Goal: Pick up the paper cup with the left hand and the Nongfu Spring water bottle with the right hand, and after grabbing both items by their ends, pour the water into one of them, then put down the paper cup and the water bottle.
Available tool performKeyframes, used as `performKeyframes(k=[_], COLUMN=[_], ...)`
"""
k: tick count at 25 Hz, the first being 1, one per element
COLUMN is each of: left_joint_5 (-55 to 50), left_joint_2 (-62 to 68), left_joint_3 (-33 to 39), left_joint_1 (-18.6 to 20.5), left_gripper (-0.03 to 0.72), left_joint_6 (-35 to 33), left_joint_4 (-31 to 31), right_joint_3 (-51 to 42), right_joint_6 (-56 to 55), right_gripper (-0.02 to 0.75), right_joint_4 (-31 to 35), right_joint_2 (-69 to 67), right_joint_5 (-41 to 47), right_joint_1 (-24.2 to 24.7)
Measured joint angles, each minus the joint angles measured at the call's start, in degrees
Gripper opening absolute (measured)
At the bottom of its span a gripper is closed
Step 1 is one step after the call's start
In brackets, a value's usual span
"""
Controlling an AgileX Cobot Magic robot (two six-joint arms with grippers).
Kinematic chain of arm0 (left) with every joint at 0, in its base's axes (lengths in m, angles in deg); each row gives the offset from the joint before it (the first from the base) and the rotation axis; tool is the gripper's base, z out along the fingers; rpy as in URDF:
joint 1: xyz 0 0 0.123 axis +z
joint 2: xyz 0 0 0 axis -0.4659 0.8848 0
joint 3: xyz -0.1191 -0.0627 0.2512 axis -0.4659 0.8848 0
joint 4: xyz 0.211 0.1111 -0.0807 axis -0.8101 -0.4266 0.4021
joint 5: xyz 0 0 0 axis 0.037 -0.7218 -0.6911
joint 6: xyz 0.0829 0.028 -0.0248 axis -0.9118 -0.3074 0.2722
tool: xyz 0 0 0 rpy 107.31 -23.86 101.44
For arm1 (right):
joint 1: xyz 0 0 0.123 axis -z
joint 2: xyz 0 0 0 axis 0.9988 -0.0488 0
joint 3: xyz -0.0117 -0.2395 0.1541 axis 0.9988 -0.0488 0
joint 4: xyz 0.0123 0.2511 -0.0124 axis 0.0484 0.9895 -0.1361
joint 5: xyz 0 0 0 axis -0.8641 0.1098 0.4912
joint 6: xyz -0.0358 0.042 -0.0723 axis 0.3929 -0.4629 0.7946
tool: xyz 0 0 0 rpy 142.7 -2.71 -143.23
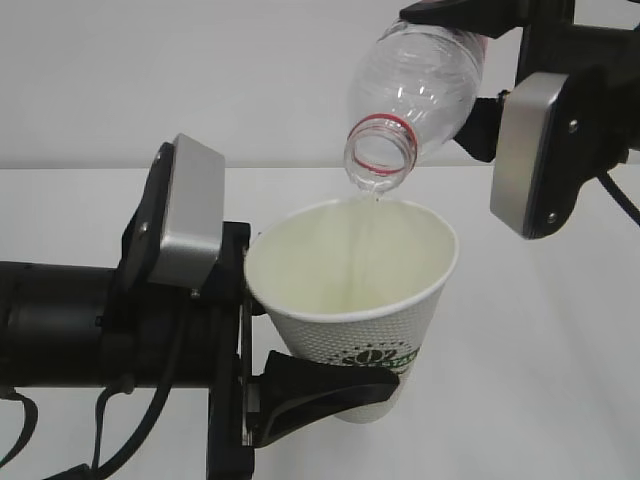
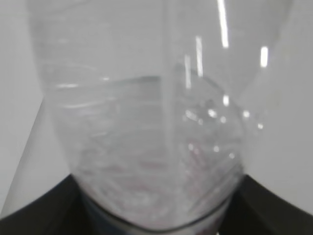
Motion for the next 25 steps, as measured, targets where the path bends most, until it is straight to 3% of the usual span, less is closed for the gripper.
performKeyframes(k=[25], left_joint_5=[0.0], left_joint_2=[0.0], left_joint_3=[0.0], left_joint_1=[0.0], left_gripper=[0.498], left_joint_6=[0.0], left_joint_4=[0.0], right_joint_3=[0.0], right_joint_6=[0.9], right_gripper=[0.47], right_joint_4=[0.0], right_joint_2=[0.0], right_joint_5=[0.0], right_joint_1=[0.0])
